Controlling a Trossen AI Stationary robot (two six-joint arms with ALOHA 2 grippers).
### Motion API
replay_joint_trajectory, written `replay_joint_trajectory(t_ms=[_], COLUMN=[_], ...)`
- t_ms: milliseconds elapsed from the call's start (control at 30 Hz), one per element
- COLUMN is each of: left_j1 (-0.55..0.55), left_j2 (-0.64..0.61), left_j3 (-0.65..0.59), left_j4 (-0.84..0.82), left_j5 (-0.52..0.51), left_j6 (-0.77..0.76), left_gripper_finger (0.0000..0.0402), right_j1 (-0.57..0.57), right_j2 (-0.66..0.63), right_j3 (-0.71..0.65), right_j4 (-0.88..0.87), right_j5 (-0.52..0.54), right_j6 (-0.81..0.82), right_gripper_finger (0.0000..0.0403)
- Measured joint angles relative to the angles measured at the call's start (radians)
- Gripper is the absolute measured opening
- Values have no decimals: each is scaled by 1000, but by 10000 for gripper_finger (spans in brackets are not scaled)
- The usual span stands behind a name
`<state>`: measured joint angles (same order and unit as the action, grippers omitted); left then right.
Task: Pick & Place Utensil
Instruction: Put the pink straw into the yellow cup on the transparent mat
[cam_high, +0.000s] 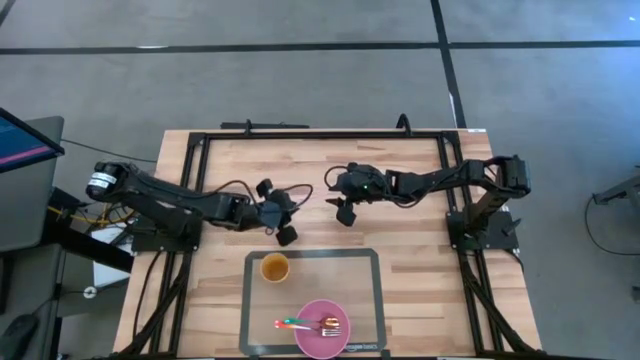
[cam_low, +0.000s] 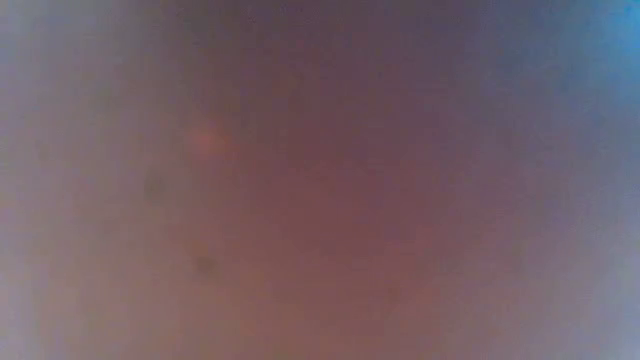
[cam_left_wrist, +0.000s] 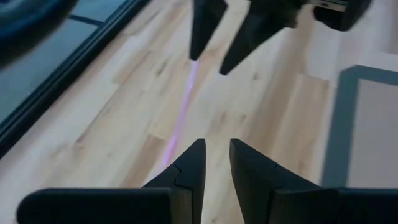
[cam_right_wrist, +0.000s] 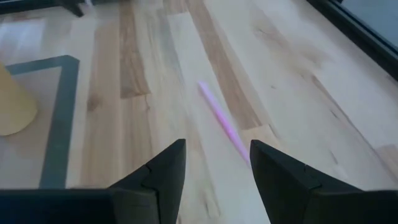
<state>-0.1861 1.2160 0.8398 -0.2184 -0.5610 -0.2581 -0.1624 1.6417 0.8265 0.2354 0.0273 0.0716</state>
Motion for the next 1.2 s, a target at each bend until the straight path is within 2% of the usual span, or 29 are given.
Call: replay_joint_trajectory(t_ms=[267, 433, 600, 867, 1200], left_j1=[26, 25, 25, 25, 24], left_j2=[0, 0, 0, 0, 0], left_j3=[-1, -1, -1, -1, -2], left_j4=[1, 3, 4, 9, 11], left_j5=[1, 14, 15, 15, 16], left_j6=[-7, -8, -8, -8, -8], left_gripper_finger=[74, 74, 74, 74, 74], right_j1=[-28, -43, -43, -43, -67], right_j2=[0, 0, 0, 3, 162], right_j3=[0, 0, 1, 1, 1], right_j4=[-75, -80, -103, -157, -81], right_j5=[0, 2, 99, 176, 192], right_j6=[13, 79, 93, 113, 113], right_gripper_finger=[172, 172, 172, 172, 172])
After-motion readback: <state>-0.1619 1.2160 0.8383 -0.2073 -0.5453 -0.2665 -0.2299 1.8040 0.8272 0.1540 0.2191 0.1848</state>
